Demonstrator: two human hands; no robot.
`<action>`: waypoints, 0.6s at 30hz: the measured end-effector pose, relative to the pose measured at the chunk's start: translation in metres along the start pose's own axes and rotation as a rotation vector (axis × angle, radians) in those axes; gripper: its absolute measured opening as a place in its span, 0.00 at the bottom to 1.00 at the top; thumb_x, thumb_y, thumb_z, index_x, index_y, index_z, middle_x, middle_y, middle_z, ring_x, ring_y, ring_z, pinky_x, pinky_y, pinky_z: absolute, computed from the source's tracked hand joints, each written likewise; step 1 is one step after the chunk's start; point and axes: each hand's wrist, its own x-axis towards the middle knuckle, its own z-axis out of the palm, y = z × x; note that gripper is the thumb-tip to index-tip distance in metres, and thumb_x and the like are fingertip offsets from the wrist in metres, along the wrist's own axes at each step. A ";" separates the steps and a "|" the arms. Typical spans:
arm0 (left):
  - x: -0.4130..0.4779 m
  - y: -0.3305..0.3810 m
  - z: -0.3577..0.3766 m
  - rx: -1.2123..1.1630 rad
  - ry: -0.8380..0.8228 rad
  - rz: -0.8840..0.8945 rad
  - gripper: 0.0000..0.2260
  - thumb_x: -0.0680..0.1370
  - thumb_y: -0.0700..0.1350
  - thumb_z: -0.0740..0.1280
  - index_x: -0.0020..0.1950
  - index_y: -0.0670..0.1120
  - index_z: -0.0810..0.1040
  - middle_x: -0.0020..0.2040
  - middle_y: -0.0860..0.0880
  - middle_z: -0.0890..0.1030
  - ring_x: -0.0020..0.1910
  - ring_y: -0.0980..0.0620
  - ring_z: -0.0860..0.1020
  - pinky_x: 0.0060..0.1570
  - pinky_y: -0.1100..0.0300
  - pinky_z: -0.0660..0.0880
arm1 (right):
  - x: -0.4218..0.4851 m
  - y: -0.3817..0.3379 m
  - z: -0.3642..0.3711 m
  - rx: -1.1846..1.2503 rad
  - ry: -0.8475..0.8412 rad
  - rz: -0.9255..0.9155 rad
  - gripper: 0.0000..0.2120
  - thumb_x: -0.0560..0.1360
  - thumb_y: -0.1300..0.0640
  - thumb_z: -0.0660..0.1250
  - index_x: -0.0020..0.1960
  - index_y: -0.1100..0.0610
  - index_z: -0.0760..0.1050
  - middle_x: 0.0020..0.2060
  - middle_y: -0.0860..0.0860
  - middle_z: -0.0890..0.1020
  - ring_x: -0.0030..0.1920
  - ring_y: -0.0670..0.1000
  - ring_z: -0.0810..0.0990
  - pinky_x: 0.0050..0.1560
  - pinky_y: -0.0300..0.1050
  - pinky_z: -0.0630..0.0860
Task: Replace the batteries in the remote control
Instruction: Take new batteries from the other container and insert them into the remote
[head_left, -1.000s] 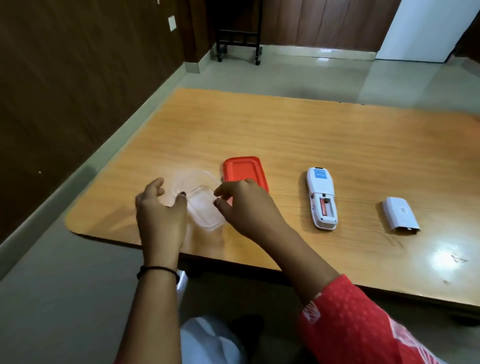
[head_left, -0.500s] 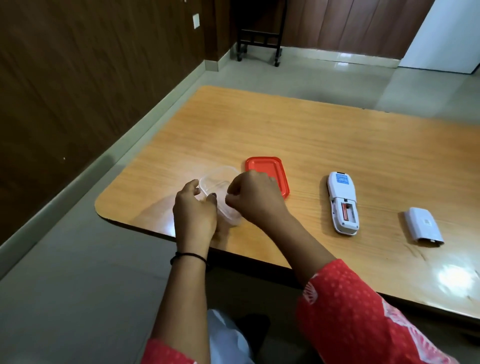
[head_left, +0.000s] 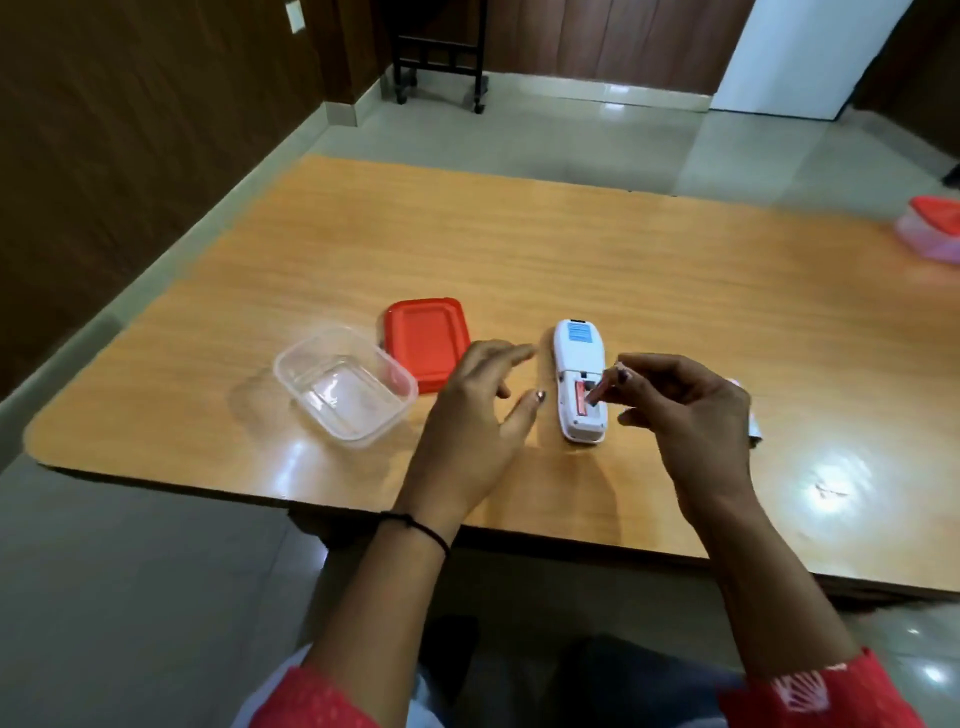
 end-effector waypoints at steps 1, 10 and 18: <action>0.001 0.000 0.012 0.014 -0.092 -0.009 0.21 0.74 0.43 0.69 0.67 0.48 0.73 0.63 0.52 0.73 0.54 0.58 0.74 0.54 0.67 0.70 | 0.001 0.006 -0.010 -0.037 0.089 -0.038 0.04 0.73 0.64 0.69 0.47 0.58 0.80 0.34 0.48 0.86 0.40 0.48 0.85 0.36 0.40 0.80; 0.014 0.000 0.057 -0.035 -0.385 -0.136 0.38 0.71 0.47 0.74 0.76 0.48 0.58 0.77 0.52 0.58 0.75 0.60 0.56 0.73 0.63 0.56 | -0.001 0.029 -0.007 -0.532 0.001 -0.408 0.03 0.70 0.64 0.72 0.43 0.58 0.81 0.37 0.47 0.84 0.39 0.46 0.81 0.42 0.40 0.77; 0.013 -0.005 0.053 -0.104 -0.357 -0.201 0.31 0.74 0.42 0.70 0.75 0.52 0.62 0.72 0.50 0.70 0.67 0.57 0.71 0.67 0.59 0.68 | -0.007 0.023 0.001 -0.666 -0.065 -0.399 0.05 0.71 0.64 0.71 0.46 0.57 0.82 0.40 0.50 0.85 0.39 0.48 0.81 0.40 0.44 0.78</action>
